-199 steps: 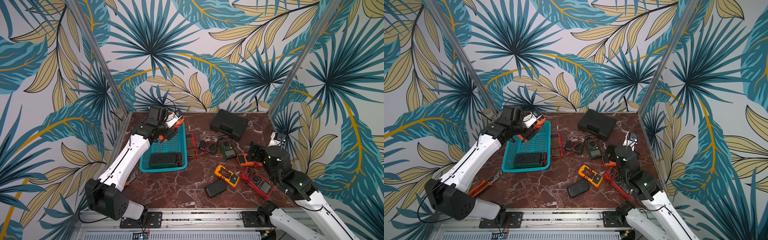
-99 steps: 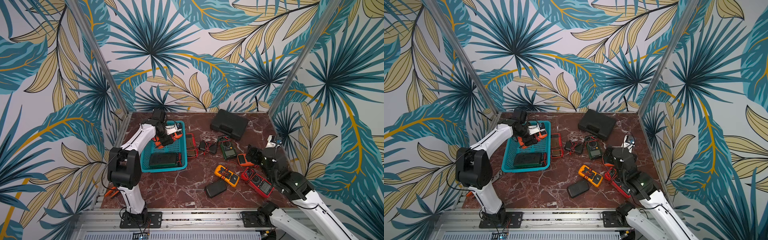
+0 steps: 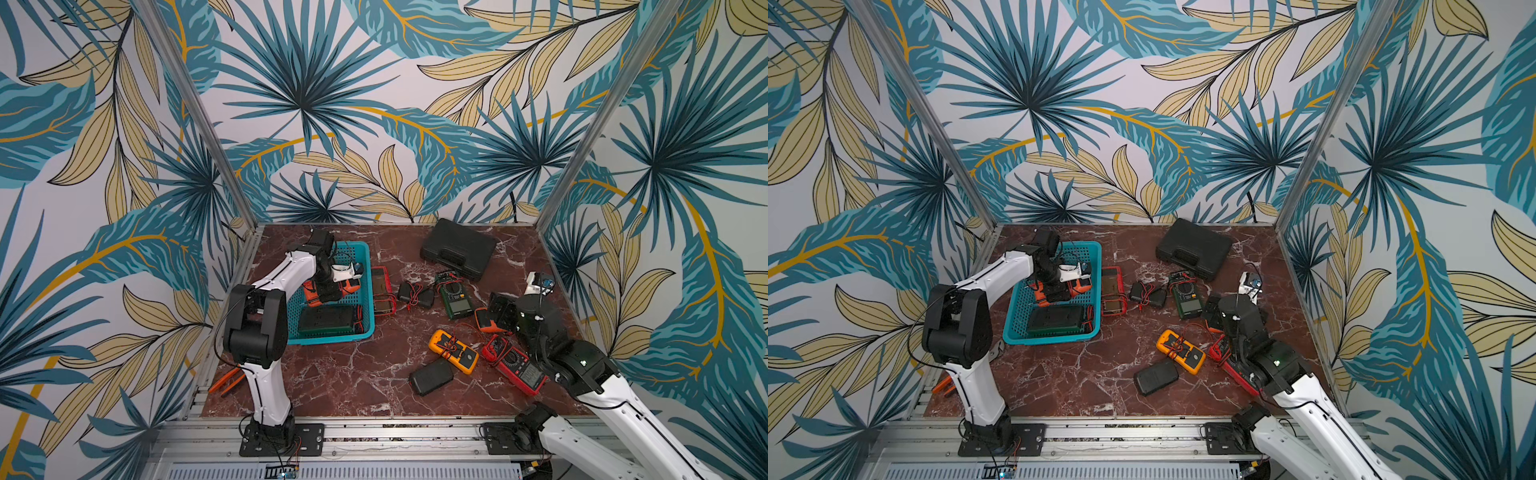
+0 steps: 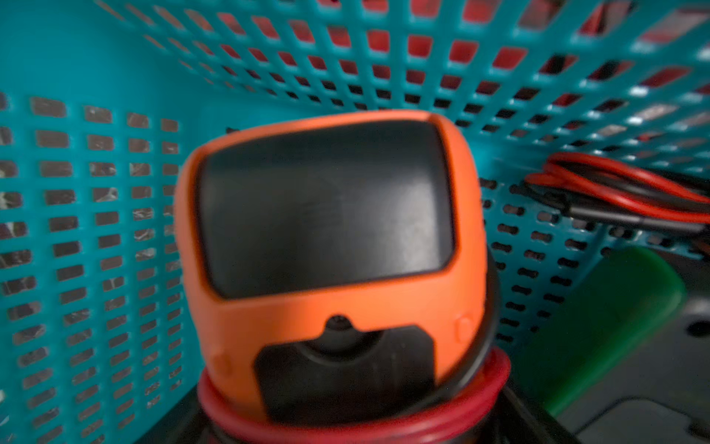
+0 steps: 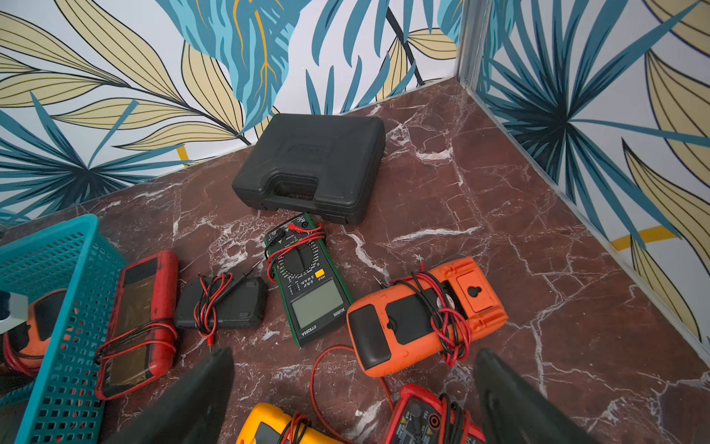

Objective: Put the multimeter into the basket
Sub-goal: Place the multimeter in the basket.

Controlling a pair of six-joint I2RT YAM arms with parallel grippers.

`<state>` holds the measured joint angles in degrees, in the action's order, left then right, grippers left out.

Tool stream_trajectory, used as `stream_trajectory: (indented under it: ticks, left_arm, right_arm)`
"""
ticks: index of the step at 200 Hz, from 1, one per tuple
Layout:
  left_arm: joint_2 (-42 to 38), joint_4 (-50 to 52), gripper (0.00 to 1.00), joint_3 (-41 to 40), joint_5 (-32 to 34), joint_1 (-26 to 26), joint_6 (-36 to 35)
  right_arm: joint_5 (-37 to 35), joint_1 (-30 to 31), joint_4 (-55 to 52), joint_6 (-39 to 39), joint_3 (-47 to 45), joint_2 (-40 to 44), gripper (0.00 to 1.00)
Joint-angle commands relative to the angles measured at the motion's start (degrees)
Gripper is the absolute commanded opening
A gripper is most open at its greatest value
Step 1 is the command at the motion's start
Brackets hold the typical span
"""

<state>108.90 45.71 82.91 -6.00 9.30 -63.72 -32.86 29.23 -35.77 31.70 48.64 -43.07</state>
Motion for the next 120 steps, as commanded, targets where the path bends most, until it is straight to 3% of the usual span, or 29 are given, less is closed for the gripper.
stream_trajectory:
  ticks: [1, 72, 79, 88, 120]
  left_arm:
    - [1.11, -2.22, 0.15, 1.2, 0.37, -0.18, -1.78]
    - [0.37, -0.94, 0.25, -1.76, 0.91, 0.42, -6.39]
    - [0.05, -1.24, 0.29, -2.19, 0.81, 0.46, -6.68]
    - [-0.24, -1.56, 0.42, -2.57, 0.56, 0.63, -6.89]
    - [-0.86, -1.03, 0.53, -2.32, -0.92, 0.99, -7.18]
  right_arm:
    - [1.3, -0.07, 1.31, 0.31, -0.83, -0.72, 0.99]
    - [1.41, -0.14, 2.19, 0.36, -0.4, -3.01, 1.0]
    - [1.55, -0.12, 2.28, 0.29, -0.24, -3.54, 0.99]
    - [1.8, -0.06, 2.28, 0.26, 0.02, -4.1, 0.99]
    - [2.36, -0.13, 2.35, 0.42, 0.53, -5.36, 1.0]
